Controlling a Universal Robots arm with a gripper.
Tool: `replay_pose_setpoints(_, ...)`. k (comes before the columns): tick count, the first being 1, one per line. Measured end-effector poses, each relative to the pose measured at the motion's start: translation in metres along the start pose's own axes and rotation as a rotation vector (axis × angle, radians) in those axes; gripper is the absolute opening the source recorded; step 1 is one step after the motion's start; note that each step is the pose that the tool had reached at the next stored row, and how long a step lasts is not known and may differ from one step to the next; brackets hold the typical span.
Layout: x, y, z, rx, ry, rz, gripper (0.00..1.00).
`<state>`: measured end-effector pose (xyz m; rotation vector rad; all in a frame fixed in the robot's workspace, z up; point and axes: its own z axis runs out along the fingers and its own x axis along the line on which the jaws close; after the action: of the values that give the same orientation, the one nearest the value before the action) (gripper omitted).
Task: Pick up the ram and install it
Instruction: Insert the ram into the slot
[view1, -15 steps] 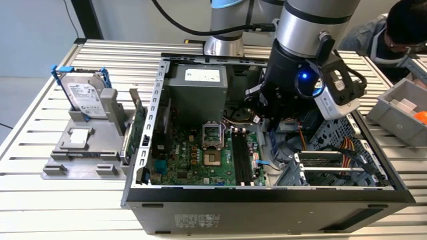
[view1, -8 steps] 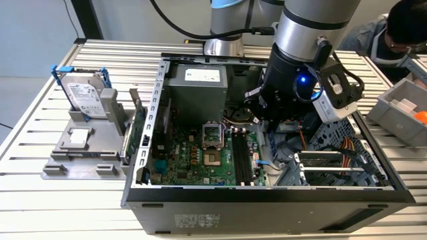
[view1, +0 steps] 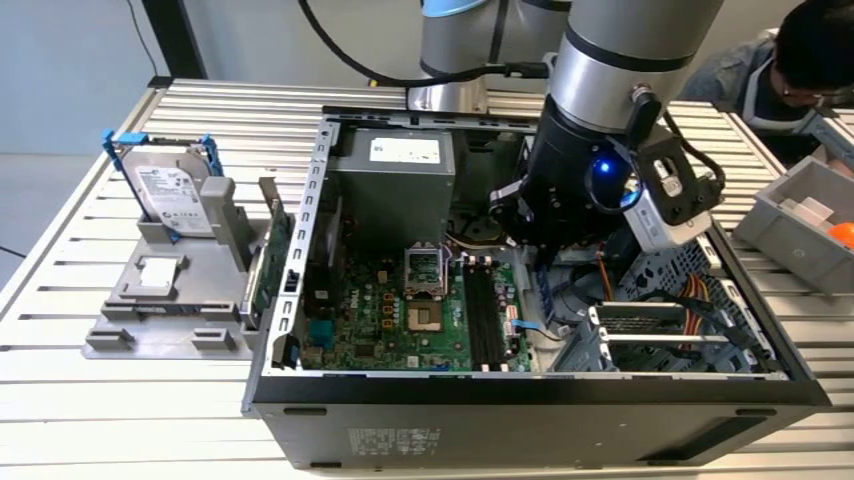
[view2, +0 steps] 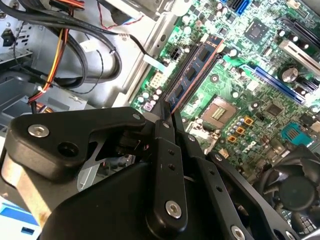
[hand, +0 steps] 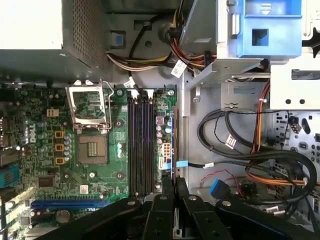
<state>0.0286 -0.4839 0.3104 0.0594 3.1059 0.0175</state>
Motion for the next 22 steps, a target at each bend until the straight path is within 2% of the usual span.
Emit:
replay_pose_setpoints(9,-0.0019,-0.0001,0.0136,0.0,-0.0001,0.0,0.0)
replay_pose_setpoints(16,-0.0029,-0.0001,0.0185,0.0001,0.0,0.0,0.0)
replay_pose_setpoints(22,-0.003,-0.0001,0.0188,0.0002,-0.0001,0.0,0.0)
